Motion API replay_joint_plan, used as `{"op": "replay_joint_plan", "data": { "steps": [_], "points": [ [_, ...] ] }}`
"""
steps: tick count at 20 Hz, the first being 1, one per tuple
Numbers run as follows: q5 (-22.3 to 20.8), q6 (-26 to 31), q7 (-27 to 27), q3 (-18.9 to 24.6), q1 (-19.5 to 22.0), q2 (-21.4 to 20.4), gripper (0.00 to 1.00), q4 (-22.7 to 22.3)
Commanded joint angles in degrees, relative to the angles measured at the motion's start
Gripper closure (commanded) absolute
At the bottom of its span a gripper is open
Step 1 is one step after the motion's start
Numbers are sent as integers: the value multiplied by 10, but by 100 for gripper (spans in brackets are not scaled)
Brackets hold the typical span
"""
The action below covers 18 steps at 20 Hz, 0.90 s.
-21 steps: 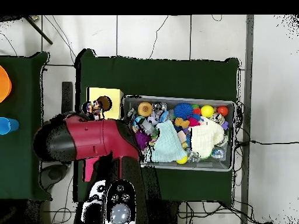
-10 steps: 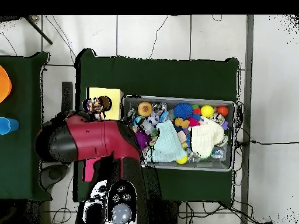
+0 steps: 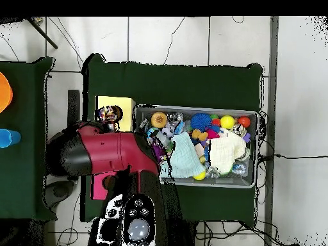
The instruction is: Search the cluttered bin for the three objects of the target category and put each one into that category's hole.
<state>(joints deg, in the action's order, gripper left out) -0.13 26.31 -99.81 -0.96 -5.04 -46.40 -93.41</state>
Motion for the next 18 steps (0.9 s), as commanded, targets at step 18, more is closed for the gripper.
{"op": "replay_joint_plan", "data": {
  "steps": [18],
  "points": [
    [-7,-56,-101,-1,10,53,100,-33]
  ]
}}
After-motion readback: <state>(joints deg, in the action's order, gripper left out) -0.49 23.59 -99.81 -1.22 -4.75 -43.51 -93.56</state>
